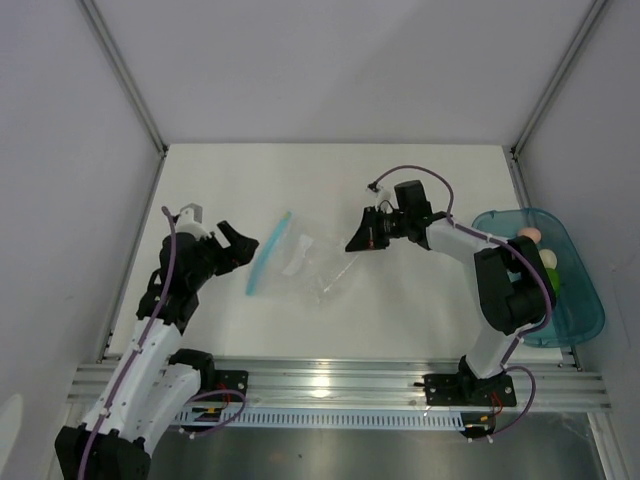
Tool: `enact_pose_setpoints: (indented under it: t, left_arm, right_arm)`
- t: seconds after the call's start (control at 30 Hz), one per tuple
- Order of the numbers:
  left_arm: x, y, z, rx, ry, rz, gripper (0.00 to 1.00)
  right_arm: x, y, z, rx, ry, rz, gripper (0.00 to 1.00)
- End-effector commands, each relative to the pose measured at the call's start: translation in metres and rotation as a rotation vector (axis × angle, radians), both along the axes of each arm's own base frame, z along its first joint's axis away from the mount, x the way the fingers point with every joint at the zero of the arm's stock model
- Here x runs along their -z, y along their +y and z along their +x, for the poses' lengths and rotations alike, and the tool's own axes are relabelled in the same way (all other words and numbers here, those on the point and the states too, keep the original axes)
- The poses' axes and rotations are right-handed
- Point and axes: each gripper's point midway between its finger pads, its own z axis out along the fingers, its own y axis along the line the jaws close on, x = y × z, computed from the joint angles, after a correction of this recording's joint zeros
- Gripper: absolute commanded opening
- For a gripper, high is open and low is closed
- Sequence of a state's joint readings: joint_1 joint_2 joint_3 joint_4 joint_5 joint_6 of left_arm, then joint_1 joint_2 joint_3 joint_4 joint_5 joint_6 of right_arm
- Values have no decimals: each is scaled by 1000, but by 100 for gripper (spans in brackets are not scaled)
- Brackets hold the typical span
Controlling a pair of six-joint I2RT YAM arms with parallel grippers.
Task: Place the food in the zip-top bag and seal the zipper
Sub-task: Pick up the zipper food storage bag at the center of the board.
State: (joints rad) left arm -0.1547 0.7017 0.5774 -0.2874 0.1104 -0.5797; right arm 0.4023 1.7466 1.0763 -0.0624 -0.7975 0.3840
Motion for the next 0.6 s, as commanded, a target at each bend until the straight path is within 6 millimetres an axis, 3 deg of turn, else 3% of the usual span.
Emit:
enact_pose_setpoints:
  t: [0.0,0.03,0.1,0.13,0.3,0.57]
  left_arm:
    - [-4,-31,11,155,-36,-101,89]
    - [-8,-34,17,171,-66,-108,89]
    - [7,-43,23,212,-22,-129,89]
    - [0,-45,32,226,-63,-136,89]
    - [29,-48,47,244,4,-149,83]
    - [67,-43,35,201,83,-168,77]
  right_arm:
    - [0,-3,-40,-204,2,49,1]
    - [1,-3,-45,-226,13,65,2]
    - [7,-5,-49,-242,25,69,2]
    - [11,-6,-49,-240,27,65,2]
    - [15,-10,-50,-228,29,65,3]
    - [12,-14,-51,-215,21,80,4]
